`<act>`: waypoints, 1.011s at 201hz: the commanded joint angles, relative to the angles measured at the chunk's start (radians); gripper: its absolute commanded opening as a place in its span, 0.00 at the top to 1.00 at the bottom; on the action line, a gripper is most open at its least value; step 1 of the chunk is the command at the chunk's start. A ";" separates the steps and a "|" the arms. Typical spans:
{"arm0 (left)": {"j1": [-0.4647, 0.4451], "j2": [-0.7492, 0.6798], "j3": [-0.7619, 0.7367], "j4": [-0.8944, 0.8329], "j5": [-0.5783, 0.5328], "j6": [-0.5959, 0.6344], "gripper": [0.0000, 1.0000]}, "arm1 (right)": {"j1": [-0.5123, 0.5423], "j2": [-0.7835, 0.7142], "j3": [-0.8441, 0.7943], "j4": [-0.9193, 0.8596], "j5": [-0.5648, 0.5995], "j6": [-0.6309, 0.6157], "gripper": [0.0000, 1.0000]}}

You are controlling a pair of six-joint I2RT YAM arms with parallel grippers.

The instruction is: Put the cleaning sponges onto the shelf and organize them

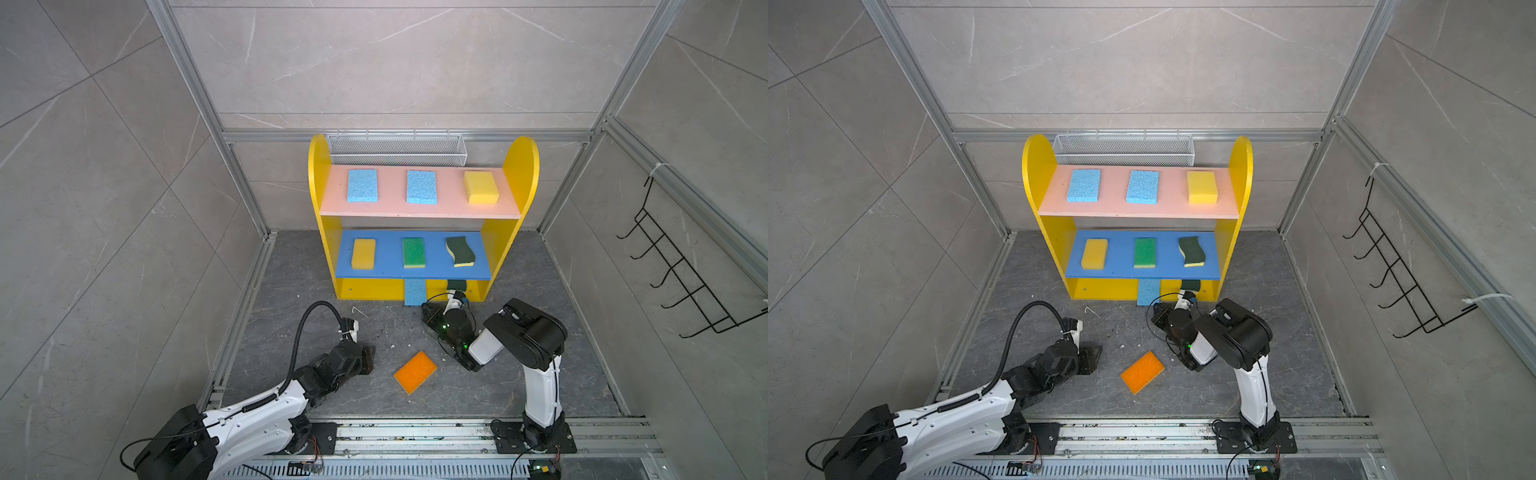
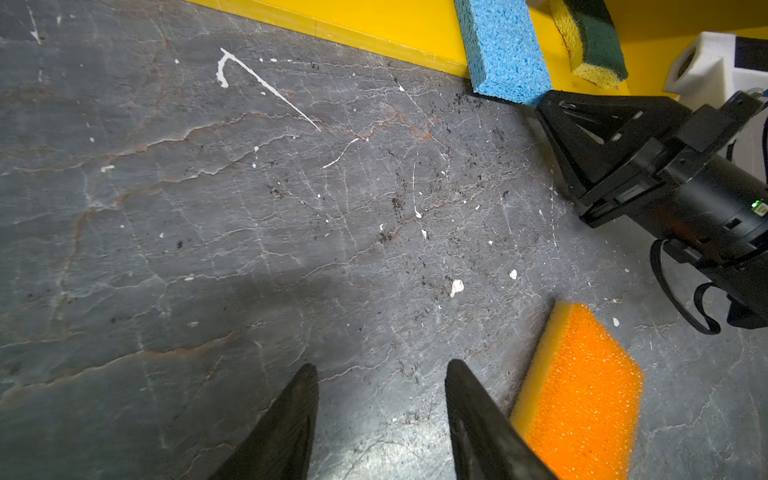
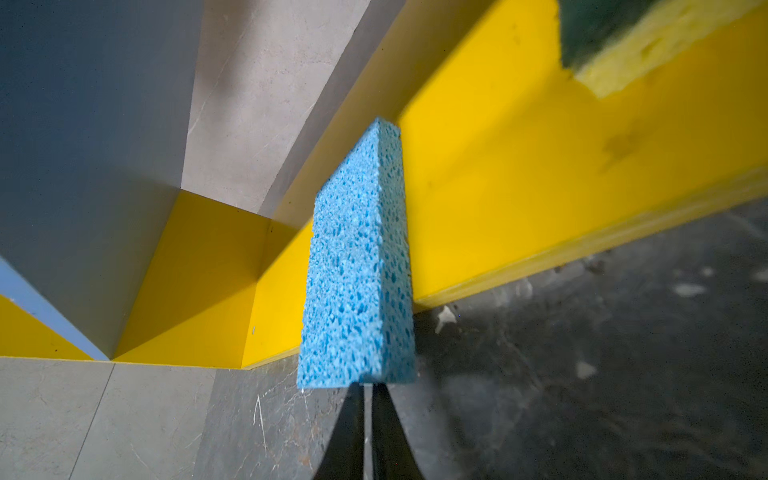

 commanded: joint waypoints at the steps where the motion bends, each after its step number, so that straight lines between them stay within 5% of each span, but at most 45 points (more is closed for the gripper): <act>1: 0.006 0.007 0.006 0.050 -0.006 -0.007 0.47 | -0.006 0.049 0.009 -0.111 0.011 -0.021 0.89; 203: 0.006 0.098 0.011 0.098 -0.002 -0.026 0.48 | -0.019 0.135 0.135 -0.106 -0.003 -0.001 0.89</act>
